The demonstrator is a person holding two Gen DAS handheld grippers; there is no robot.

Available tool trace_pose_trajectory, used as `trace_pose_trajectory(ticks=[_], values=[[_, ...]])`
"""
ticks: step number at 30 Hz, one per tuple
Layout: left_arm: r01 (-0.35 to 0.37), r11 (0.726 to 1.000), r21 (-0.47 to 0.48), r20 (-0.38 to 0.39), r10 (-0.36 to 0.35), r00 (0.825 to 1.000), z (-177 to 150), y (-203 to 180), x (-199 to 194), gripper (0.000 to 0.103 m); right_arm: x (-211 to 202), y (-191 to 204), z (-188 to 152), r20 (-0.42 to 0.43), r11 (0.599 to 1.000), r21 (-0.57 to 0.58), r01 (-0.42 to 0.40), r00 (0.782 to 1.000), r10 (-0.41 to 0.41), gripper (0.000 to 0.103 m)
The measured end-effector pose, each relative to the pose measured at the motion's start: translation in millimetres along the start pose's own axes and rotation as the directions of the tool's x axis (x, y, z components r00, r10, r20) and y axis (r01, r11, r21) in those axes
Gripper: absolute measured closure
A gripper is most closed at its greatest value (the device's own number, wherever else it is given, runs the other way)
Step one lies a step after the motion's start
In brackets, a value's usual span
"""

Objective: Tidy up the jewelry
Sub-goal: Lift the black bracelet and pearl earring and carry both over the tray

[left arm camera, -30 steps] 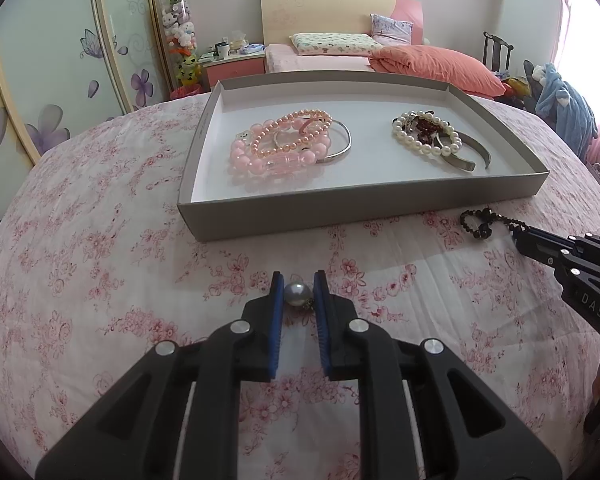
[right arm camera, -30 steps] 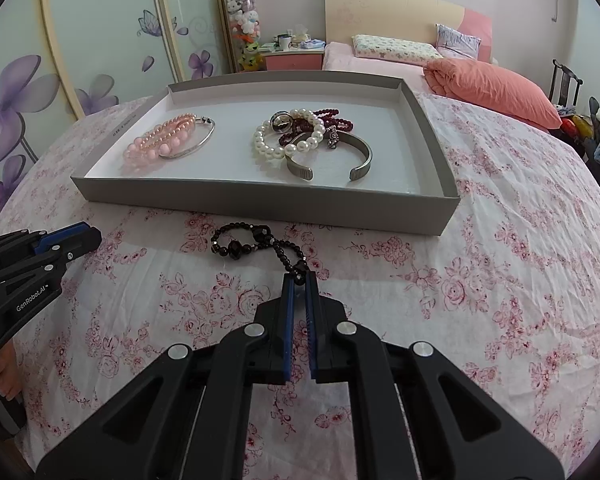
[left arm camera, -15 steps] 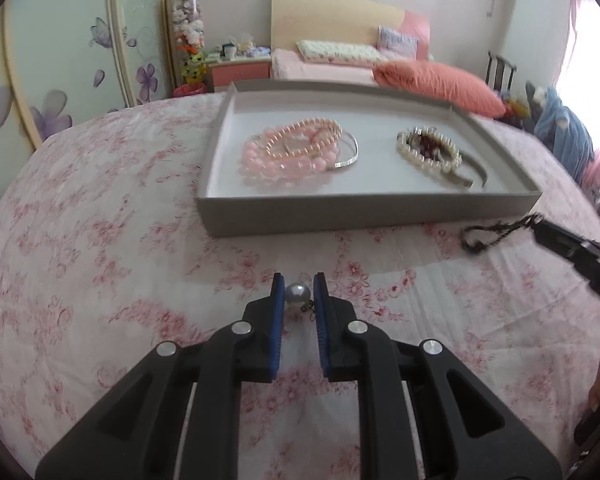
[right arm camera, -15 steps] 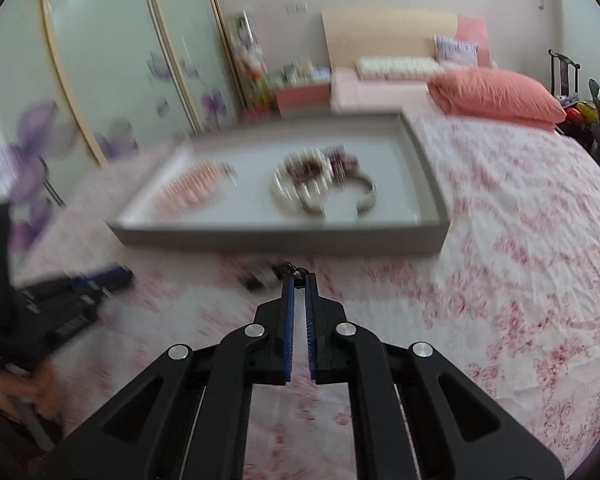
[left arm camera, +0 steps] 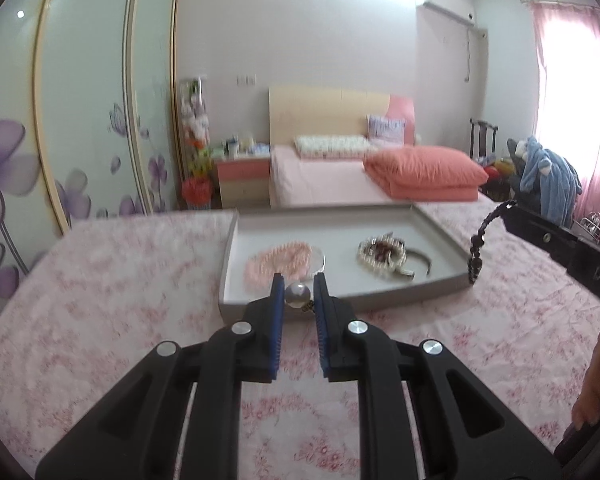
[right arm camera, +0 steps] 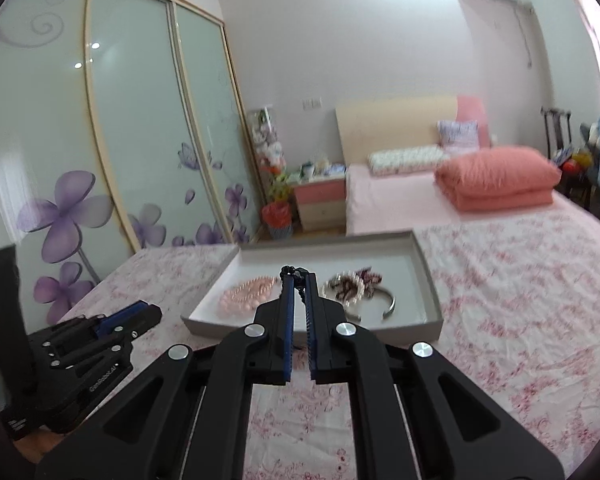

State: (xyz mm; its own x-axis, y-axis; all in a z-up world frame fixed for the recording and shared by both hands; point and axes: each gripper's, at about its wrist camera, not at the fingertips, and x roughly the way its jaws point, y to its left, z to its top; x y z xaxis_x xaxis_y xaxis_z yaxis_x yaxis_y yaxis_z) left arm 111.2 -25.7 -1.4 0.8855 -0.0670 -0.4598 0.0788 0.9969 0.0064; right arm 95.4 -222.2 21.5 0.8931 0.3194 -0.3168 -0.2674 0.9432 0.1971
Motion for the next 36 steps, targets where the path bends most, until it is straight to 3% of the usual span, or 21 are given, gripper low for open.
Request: trace_pose_trajectory(ticks=[8, 15, 25, 36], values=[[-0.009, 1.000, 0.011, 0.065, 0.008, 0.998, 13.0, -6.5, -10.6, 0.088, -12.0, 11.0, 9.9, 0.120, 0.996, -0.059, 0.063, 0.991, -0.056, 0.097], [-0.013, 1.000, 0.012, 0.068, 0.012, 0.998, 18.4, -7.5, -3.8, 0.088, -8.8, 10.6, 15.8, 0.150, 0.994, -0.070, 0.078, 0.986, -0.067, 0.097], [0.007, 1.000, 0.009, 0.048, -0.007, 0.999, 29.9, -6.9, 15.5, 0.088, 11.7, 5.7, 25.3, 0.132, 0.994, -0.063, 0.085, 0.988, -0.076, 0.097], [0.058, 0.998, -0.027, -0.041, -0.059, 0.997, 49.4, -0.6, 89.5, 0.088, 81.2, -18.2, 30.7, 0.006, 0.998, 0.011, 0.062, 0.998, -0.062, 0.097]])
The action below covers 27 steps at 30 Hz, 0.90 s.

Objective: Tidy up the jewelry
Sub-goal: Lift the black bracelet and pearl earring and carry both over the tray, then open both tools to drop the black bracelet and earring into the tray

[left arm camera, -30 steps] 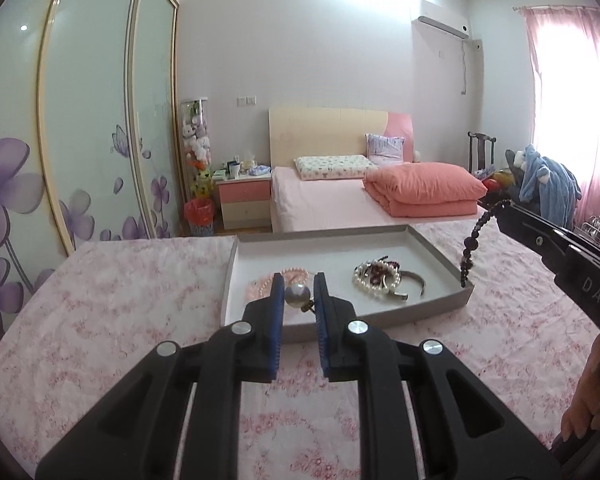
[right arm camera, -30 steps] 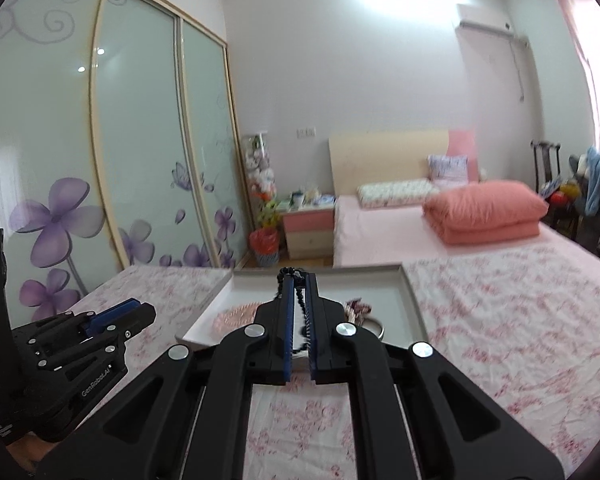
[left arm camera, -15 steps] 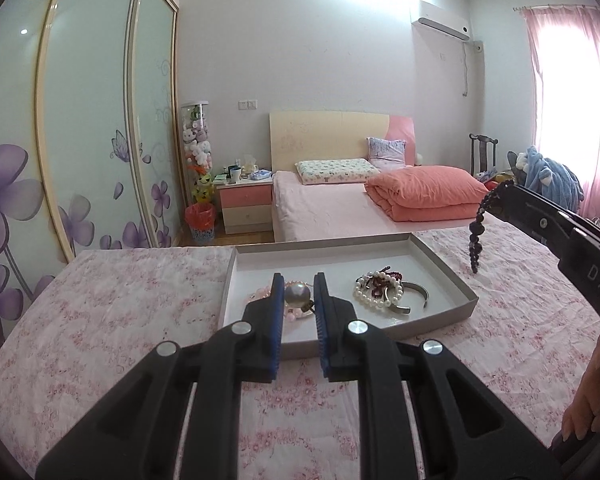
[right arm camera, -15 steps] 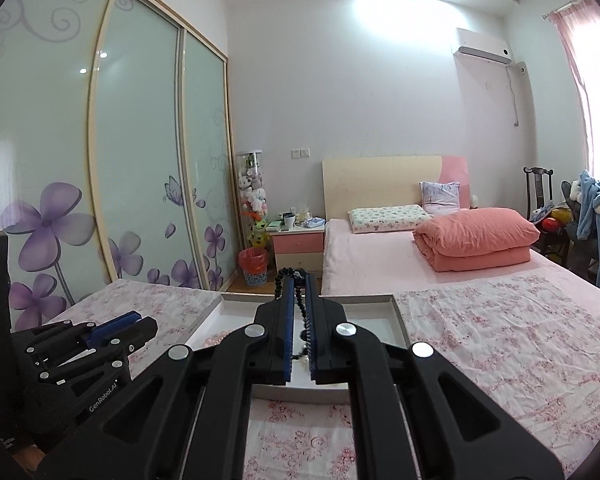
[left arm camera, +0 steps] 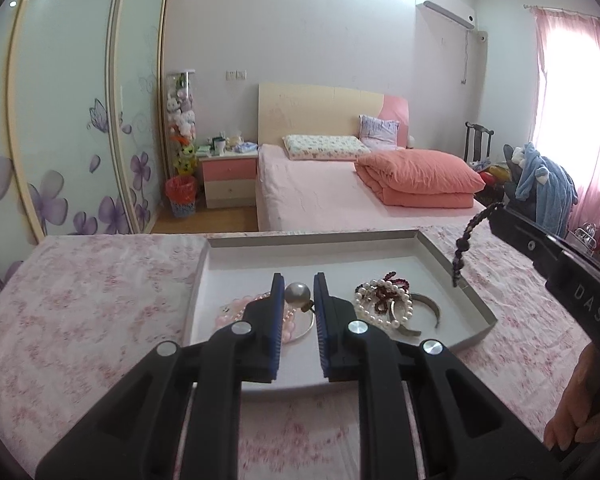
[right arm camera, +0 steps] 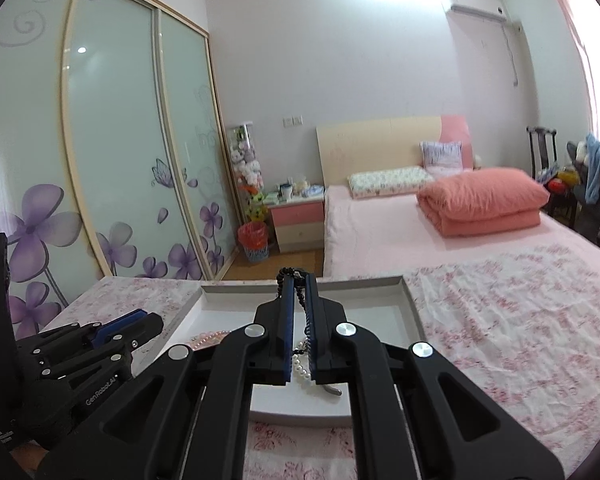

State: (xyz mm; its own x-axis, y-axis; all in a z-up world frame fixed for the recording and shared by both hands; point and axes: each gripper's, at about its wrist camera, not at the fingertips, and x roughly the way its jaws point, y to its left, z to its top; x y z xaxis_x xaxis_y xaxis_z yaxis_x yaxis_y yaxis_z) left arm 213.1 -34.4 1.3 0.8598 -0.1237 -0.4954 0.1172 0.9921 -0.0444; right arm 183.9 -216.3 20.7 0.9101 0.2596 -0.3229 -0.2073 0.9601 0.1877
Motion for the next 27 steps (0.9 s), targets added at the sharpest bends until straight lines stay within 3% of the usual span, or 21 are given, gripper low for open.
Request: trace_pose_trajectory(ticks=[15, 17, 19, 27], values=[[-0.019, 1.000, -0.001, -0.053, 0.019, 0.998, 1.6, -1.2, 55.9, 0.087, 41.3, -8.6, -2.3, -0.070, 0.999, 0.049, 0.016, 0.998, -0.013, 0.096], [-0.021, 1.000, -0.016, -0.057, 0.020, 0.998, 2.5, 2.0, 58.3, 0.078, 43.4, -12.5, -0.7, -0.083, 0.997, 0.076, 0.006, 0.997, 0.001, 0.089], [-0.017, 0.999, -0.037, -0.058, 0.015, 0.998, 3.7, 6.0, 58.7, 0.068, 40.9, -17.3, -0.1, -0.077, 0.995, 0.094, 0.014, 0.997, -0.007, 0.067], [-0.024, 0.987, -0.158, -0.022, 0.020, 1.000, 13.7, 42.9, 33.5, 0.062, 23.5, -27.5, 6.7, -0.055, 0.991, 0.128, 0.026, 0.998, -0.019, 0.067]])
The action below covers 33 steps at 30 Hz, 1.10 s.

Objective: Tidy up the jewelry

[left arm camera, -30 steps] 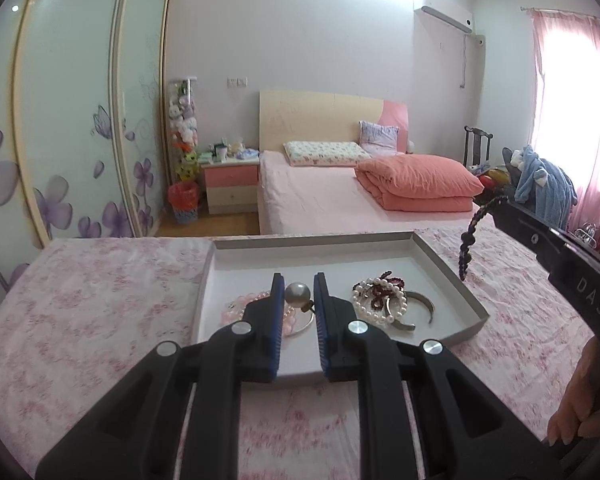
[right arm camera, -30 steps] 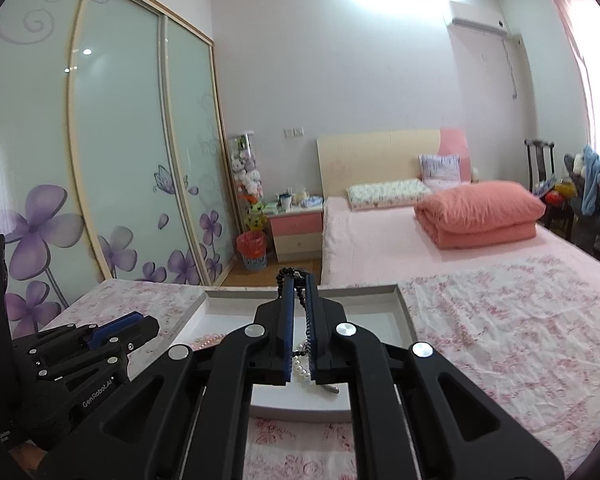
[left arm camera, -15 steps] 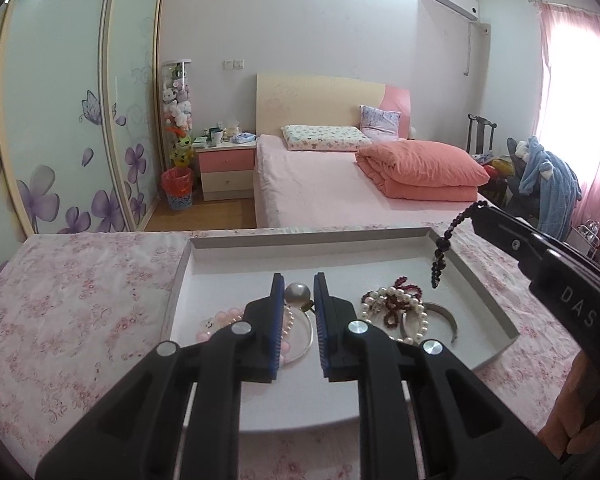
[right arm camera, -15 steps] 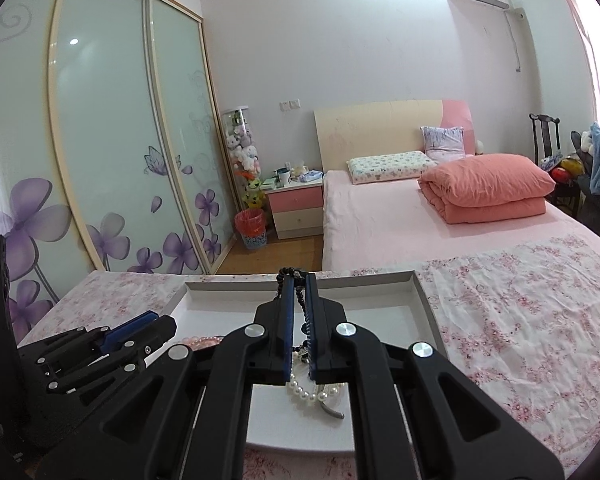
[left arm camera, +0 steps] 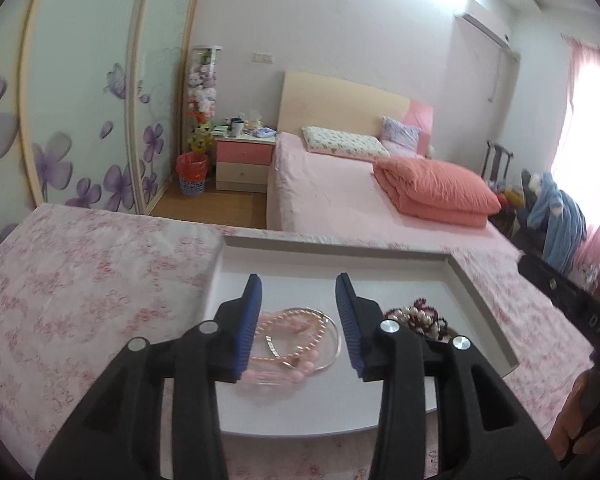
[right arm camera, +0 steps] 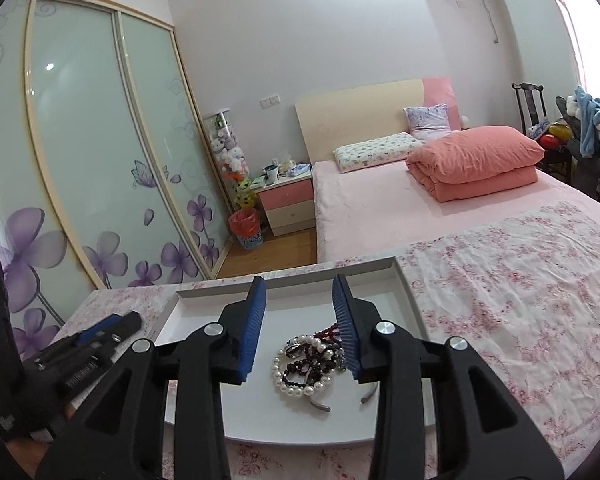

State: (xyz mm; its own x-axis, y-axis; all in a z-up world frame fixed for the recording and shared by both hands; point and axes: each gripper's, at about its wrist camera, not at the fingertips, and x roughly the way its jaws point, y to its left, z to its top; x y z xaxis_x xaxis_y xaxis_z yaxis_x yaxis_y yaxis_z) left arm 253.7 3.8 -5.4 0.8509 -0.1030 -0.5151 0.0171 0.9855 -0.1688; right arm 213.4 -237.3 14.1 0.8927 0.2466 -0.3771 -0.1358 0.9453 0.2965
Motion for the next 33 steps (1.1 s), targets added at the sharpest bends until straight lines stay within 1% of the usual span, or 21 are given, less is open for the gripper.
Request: trace_pose_trajectory(ticks=[3, 6, 8, 9, 10, 11, 12, 13, 14, 16, 17, 19, 22, 27, 33], values=[[-0.008, 1.000, -0.028, 0.019, 0.008, 1.000, 2.6, 10.0, -16.6, 0.060, -10.6, 3.2, -0.4, 0.006, 1.000, 0.002, -0.009, 1.000, 0.009, 0.067], [-0.013, 0.999, -0.035, 0.038, 0.015, 0.999, -1.7, 18.6, -38.1, 0.054, -24.2, 4.9, -2.4, 0.004, 1.000, 0.004, -0.016, 1.000, 0.016, 0.066], [-0.021, 0.999, -0.040, 0.053, 0.023, 0.998, -6.7, 23.0, -55.7, 0.045, -34.8, 6.0, -4.7, 0.001, 1.000, 0.012, -0.018, 1.000, 0.018, 0.059], [-0.024, 0.999, -0.043, 0.062, 0.026, 0.998, -10.5, 25.0, -65.1, 0.042, -42.1, 6.8, -6.8, 0.002, 1.000, 0.014, -0.017, 1.000, 0.017, 0.053], [-0.027, 0.999, -0.045, 0.068, 0.030, 0.997, -12.4, 26.6, -72.5, 0.037, -48.6, 8.8, -9.4, 0.002, 1.000, 0.011, -0.016, 1.000, 0.016, 0.049], [-0.031, 0.998, -0.047, 0.075, 0.034, 0.997, -16.1, 28.3, -81.0, 0.033, -55.3, 11.9, -12.0, 0.003, 1.000, 0.005, -0.015, 1.000, 0.015, 0.047], [-0.034, 0.998, -0.049, 0.081, 0.038, 0.996, -19.4, 29.0, -88.4, 0.031, -61.0, 14.2, -14.7, 0.003, 1.000, -0.002, -0.013, 1.000, 0.013, 0.042], [-0.036, 0.998, -0.051, 0.087, 0.040, 0.995, -23.0, 29.9, -95.7, 0.025, -65.0, 16.4, -16.5, 0.004, 1.000, -0.008, -0.008, 1.000, 0.008, 0.036], [-0.038, 0.998, -0.051, 0.092, 0.042, 0.995, -27.0, 31.6, -103.4, 0.019, -69.6, 18.5, -19.4, 0.005, 1.000, -0.016, -0.004, 1.000, 0.004, 0.034], [-0.043, 0.998, -0.048, 0.101, 0.047, 0.994, -32.6, 33.4, -114.8, 0.013, -81.4, 22.5, -25.8, 0.011, 0.999, -0.036, 0.001, 1.000, -0.001, 0.024], [-0.048, 0.998, -0.043, 0.108, 0.053, 0.993, -36.0, 34.2, -121.2, 0.009, -86.8, 23.9, -28.1, 0.017, 0.999, -0.046, 0.008, 1.000, -0.008, 0.021], [-0.061, 0.998, -0.032, 0.117, 0.064, 0.991, -42.0, 34.3, -131.5, 0.004, -96.0, 26.4, -32.6, 0.035, 0.998, -0.065, 0.023, 0.999, -0.021, 0.009], [-0.081, 0.997, -0.004, 0.125, 0.081, 0.989, -50.1, 30.6, -143.6, 0.004, -109.5, 32.3, -38.4, 0.063, 0.993, -0.108, 0.049, 0.997, -0.042, 0.002], [-0.104, 0.994, 0.027, 0.136, 0.100, 0.986, -63.7, 23.7, -158.8, 0.004, -125.8, 42.9, -50.5, 0.085, 0.980, -0.188, 0.072, 0.995, -0.057, 0.002], [-0.136, 0.988, 0.079, 0.178, 0.120, 0.977, -79.4, 12.0, -178.4, 0.004, -140.5, 48.3, -63.9, 0.087, 0.975, -0.217, 0.049, 0.996, -0.030, 0.002]])
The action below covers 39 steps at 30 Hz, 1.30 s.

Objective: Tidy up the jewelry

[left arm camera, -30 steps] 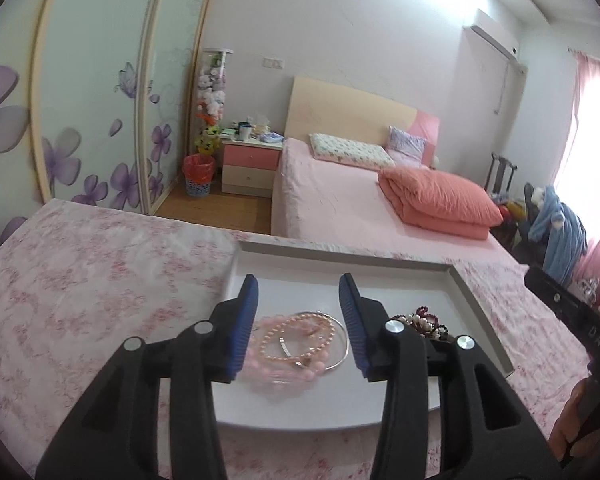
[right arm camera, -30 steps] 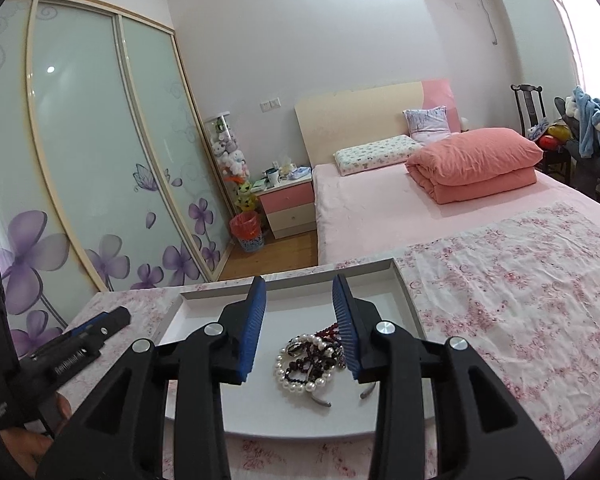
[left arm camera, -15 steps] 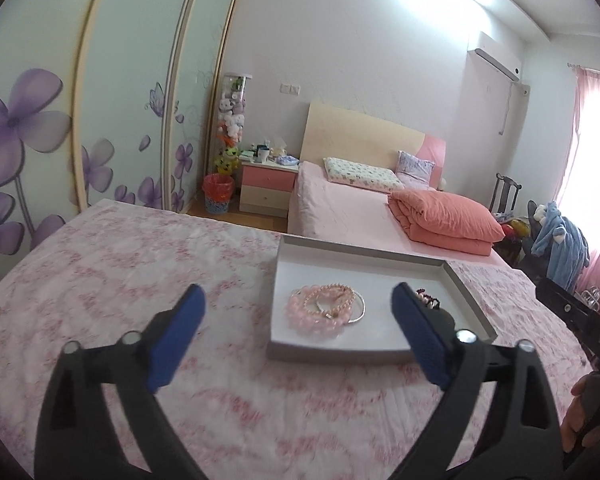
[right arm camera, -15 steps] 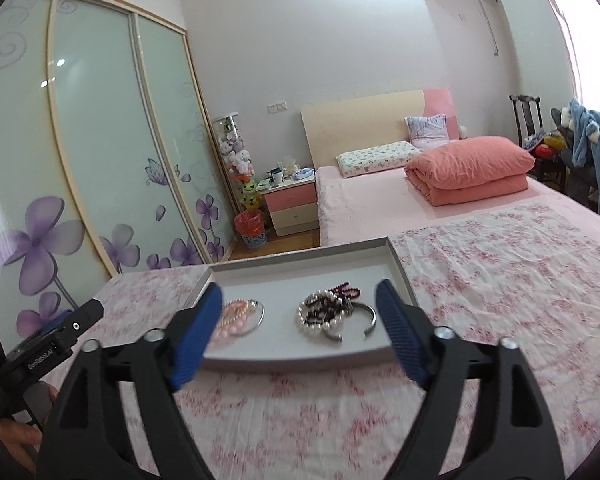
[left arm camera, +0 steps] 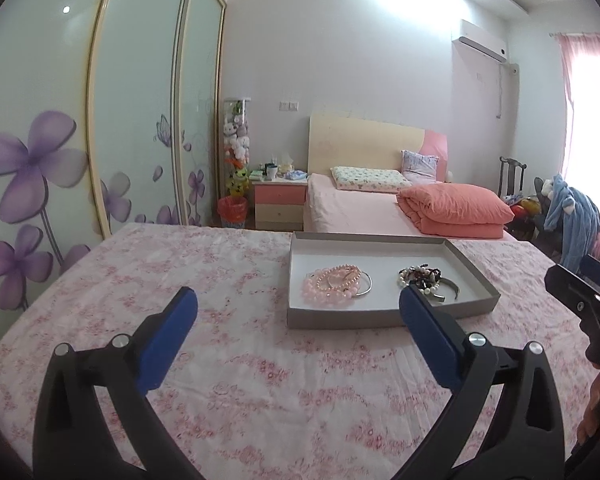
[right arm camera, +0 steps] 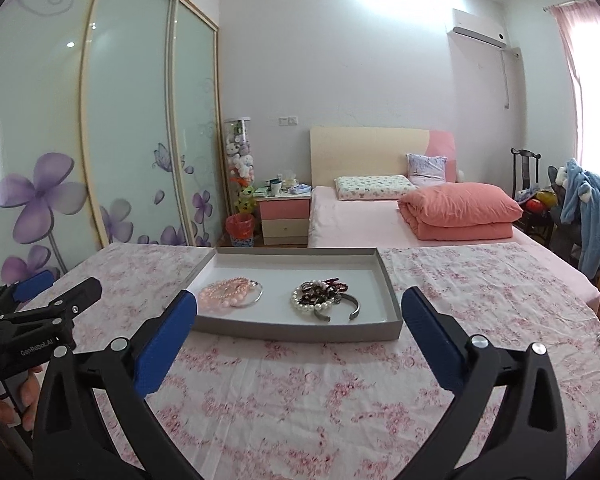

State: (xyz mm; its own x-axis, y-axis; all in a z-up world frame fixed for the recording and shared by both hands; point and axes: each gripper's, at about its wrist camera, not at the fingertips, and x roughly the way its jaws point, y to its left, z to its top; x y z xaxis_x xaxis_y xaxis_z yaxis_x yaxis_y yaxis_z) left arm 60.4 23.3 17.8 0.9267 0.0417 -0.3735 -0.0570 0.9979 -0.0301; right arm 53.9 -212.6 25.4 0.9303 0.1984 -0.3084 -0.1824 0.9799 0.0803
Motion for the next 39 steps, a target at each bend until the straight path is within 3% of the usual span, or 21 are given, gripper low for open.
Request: trace_pose_trajectory(ticks=[13, 26, 39], values=[[0.004, 0.998, 0.059, 0.059, -0.008, 0.998, -10.3, -13.5, -31.4, 0.004, -22.2, -0.5, -15.4, 0.030, 1.000, 0.013, -0.014, 0.999, 0.014, 0.002], [0.035, 0.997, 0.062, 0.007, -0.036, 0.999, -28.2, -16.8, -25.5, 0.004, -23.6, -8.4, -31.8, 0.007, 1.000, 0.029, 0.002, 1.000, -0.002, 0.002], [0.039, 0.997, 0.065, 0.002, -0.040, 0.999, -28.6, -17.7, -24.1, 0.004, -24.2, -9.7, -31.6, 0.009, 0.999, 0.035, 0.002, 1.000, -0.002, 0.002]])
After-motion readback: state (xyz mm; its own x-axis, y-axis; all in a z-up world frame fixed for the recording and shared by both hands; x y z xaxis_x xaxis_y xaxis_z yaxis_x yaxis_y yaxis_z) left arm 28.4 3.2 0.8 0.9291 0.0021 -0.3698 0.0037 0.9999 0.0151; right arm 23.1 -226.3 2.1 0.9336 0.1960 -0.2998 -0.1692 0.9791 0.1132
